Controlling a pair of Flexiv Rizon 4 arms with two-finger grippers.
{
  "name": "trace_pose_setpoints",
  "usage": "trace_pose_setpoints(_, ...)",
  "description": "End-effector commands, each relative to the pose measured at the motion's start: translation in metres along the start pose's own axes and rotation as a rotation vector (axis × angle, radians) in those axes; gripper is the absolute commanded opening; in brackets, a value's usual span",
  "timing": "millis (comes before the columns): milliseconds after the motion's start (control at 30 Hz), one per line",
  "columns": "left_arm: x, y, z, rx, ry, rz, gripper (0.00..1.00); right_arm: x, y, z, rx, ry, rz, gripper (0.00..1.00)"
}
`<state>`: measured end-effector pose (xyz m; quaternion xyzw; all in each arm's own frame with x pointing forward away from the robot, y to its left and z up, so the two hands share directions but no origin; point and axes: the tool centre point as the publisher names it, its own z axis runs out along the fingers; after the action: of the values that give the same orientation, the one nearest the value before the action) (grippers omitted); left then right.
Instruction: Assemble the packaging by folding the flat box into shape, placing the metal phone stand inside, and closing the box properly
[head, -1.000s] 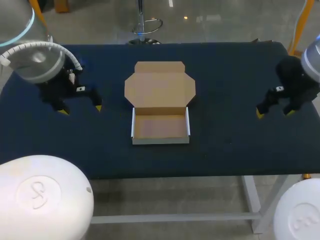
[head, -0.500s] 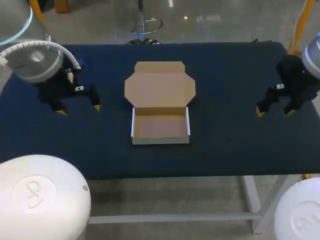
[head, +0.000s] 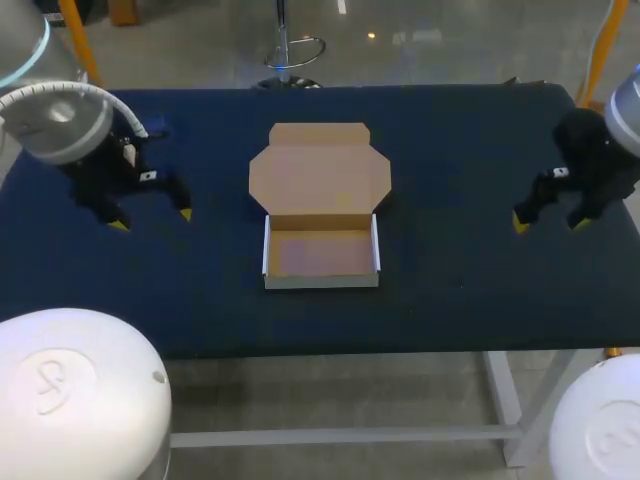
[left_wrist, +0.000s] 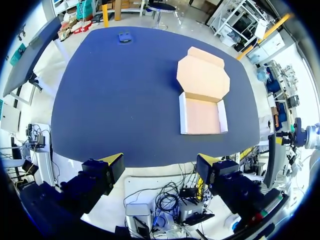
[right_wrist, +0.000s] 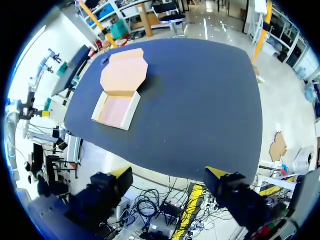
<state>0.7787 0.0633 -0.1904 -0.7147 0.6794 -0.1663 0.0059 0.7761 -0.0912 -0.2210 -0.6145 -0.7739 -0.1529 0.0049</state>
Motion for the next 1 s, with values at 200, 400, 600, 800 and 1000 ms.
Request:
trace_pose_setpoints(200, -0.016, -0.034, 0.038, -0.013, 0.007, -0.030, 1.00, 0.000, 0.000, -0.003, 0.005, 0.001, -0.001, 1.00)
trace_pose_setpoints(400, -0.027, -0.049, 0.059, -0.011, -0.006, -0.038, 1.00, 0.000, 0.000, -0.003, 0.005, 0.001, -0.001, 1.00)
trace_pose_setpoints(600, -0.037, -0.066, 0.082, -0.023, -0.031, -0.060, 1.00, 0.000, 0.000, -0.003, 0.005, 0.001, -0.001, 1.00)
trace_pose_setpoints(800, -0.046, -0.081, 0.103, -0.044, -0.039, -0.089, 1.00, 0.000, 0.000, -0.003, 0.005, 0.001, -0.001, 1.00)
trace_pose_setpoints(1000, -0.052, -0.093, 0.121, -0.074, -0.039, -0.113, 1.00, 0.000, 0.000, -0.003, 0.005, 0.001, -0.001, 1.00)
